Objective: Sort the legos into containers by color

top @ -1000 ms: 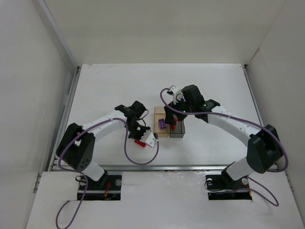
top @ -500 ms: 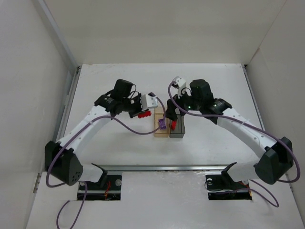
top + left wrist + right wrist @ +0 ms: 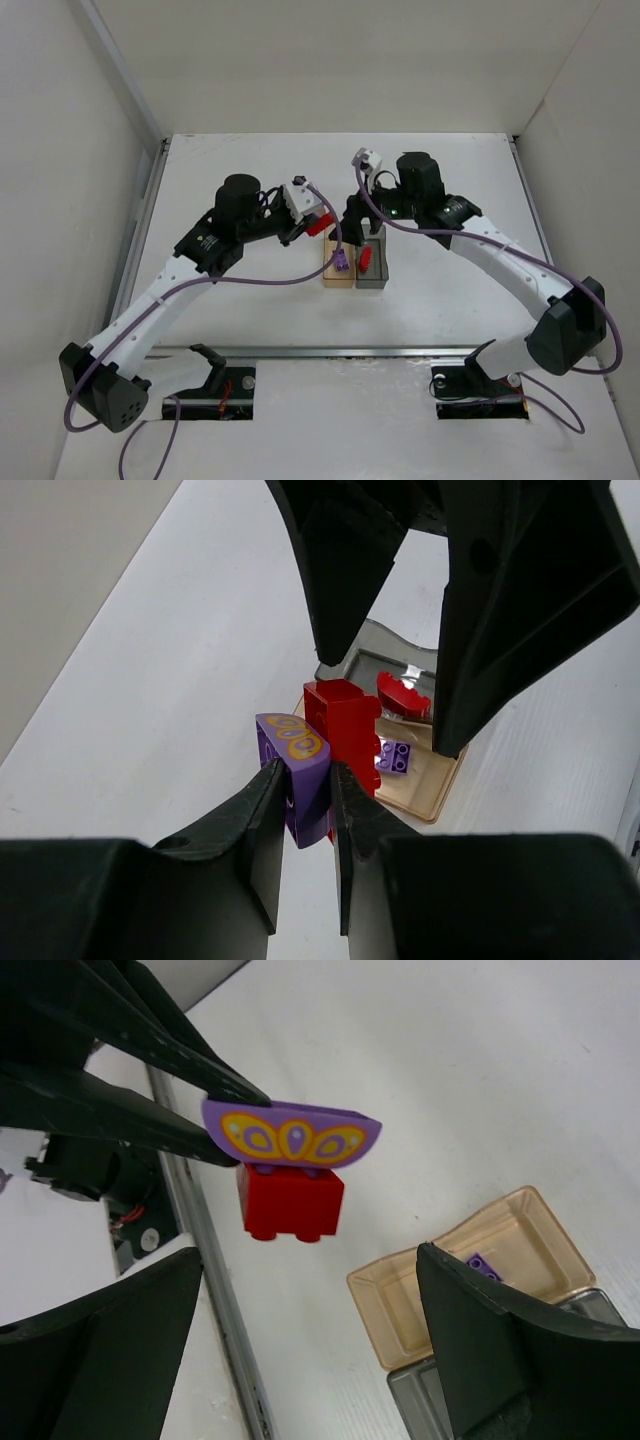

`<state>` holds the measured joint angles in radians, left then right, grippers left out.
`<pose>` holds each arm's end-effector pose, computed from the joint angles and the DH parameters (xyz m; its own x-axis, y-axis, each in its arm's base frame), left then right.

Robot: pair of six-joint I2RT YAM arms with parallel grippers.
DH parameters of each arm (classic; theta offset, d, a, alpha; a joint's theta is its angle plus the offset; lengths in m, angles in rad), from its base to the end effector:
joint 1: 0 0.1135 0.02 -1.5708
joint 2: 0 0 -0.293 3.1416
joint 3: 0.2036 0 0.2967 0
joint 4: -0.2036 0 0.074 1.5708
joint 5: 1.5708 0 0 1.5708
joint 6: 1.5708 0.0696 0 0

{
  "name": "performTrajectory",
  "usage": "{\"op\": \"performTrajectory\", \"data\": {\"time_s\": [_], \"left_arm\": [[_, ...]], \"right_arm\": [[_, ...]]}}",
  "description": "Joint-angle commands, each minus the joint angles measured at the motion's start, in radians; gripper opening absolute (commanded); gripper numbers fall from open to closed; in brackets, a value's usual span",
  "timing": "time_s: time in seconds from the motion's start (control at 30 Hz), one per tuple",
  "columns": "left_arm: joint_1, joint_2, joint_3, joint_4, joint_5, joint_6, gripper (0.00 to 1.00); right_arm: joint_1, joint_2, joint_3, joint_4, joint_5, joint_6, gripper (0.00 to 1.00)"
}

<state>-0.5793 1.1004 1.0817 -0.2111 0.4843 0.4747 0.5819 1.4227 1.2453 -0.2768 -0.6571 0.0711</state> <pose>0.2424 -0.1973 0.3983 0.2253 0.3360 -0.9145 0.8555 0.3810 0.3507 0.3019 0.2495 0.3544 -0.4291 -0.2150 -0.8773 -0.8654 0.3760 0.3312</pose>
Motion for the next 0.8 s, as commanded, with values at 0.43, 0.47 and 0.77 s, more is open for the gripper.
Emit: {"op": "performTrajectory", "data": {"time_s": [0.43, 0.47, 0.77], "left_arm": [[-0.051, 0.01, 0.004, 0.07, -0.036, 0.012, 0.0], [-0.051, 0.01, 0.004, 0.07, -0.036, 0.012, 0.0], [-0.06, 0.053, 0.003, 0.127, -0.212, -0.114, 0.0]], "right_arm": [[0.013, 0.111, 0.102, 0.083, -0.131, 0.113, 0.64], [0.013, 0.12, 0.111, 0.093, -0.131, 0.113, 0.56], [0.013, 0.14, 0.089, 0.087, -0.136, 0.113, 0.0]]}}
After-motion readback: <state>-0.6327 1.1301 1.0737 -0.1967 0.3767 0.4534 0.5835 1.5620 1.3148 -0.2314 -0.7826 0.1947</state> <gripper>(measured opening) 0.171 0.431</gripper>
